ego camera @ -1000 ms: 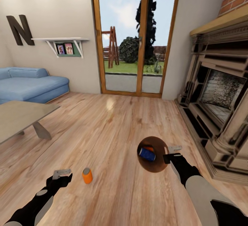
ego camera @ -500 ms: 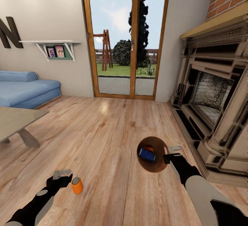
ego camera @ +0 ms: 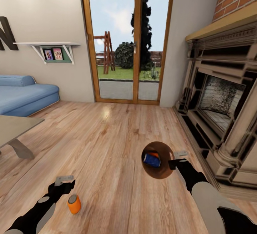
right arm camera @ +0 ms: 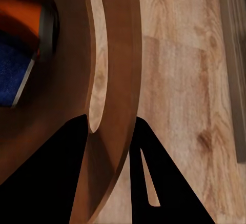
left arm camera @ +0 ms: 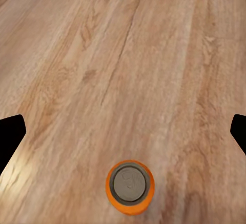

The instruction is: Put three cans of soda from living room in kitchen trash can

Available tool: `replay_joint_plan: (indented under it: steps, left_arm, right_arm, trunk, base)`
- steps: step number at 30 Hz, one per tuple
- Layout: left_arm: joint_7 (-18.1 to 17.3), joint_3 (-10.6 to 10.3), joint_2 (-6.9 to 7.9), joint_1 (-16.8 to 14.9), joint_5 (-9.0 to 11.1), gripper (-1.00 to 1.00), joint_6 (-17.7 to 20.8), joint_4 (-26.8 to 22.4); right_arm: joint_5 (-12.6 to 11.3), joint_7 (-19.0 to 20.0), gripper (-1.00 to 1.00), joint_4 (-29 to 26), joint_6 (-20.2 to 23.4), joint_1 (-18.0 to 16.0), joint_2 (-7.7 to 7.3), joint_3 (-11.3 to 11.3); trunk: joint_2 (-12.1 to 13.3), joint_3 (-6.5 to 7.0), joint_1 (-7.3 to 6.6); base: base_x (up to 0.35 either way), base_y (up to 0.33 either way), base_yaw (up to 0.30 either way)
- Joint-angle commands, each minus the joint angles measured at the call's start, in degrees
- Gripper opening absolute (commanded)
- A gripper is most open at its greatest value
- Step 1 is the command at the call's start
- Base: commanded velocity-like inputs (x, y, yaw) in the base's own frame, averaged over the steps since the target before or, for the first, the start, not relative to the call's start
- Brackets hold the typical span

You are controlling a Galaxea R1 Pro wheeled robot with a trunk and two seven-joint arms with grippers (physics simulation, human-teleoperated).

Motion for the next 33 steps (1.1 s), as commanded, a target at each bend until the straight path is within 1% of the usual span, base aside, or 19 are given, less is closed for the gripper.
replay_joint_plan:
  steps: [1, 5, 12, 21, 25, 33]
  left_arm:
    - [0.0, 0.0, 0.0, 0.0, 0.0, 1.0, 0.0, 0.0]
    - [0.0, 0.0, 0.01, 0.0, -0.1, 1.0, 0.0, 0.0]
    - [0.0, 0.0, -0.06, 0.0, 0.0, 1.0, 0.0, 0.0]
    - [0.0, 0.0, -0.07, 0.0, 0.1, 1.0, -0.1, 0.0]
    - [0.0, 0.0, -0.34, 0.0, 0.2, 1.0, -0.1, 0.0]
    - [0.0, 0.0, -0.49, 0.0, 0.0, 1.0, -0.1, 0.0]
  right_arm:
    - [-0.1, 0.2, -1.0, -0.1, 0.0, 0.0, 0.0, -0.1]
    - [-0.1, 0.2, -1.0, -0.1, 0.0, 0.0, 0.01, 0.0]
    - [0.0, 0.1, -1.0, -0.1, 0.0, 0.0, 0.01, 0.0]
    - [0.1, 0.1, -1.0, -0.1, 0.0, 0.0, 0.01, 0.0]
    - [0.2, 0.1, -1.0, -0.1, 0.0, 0.0, 0.01, 0.0]
    - [0.2, 0.1, -1.0, 0.0, 0.0, 0.0, 0.01, 0.0]
  trunk:
    - [0.0, 0.01, -0.01]
    - [0.0, 0.01, -0.01]
    - [0.0, 0.01, -0.01]
    - [0.0, 0.01, -0.01]
    - [0.0, 0.01, -0.01]
    - [-0.1, -1.76, 0.2]
  base:
    - [0.048, 0.0, -0.001]
    - [0.066, 0.0, -0.001]
    - [0.161, -0.02, 0.0]
    - [0.028, -0.008, 0.0]
    - [0.002, -0.001, 0.0]
    - [0.0, 0.0, 0.0]
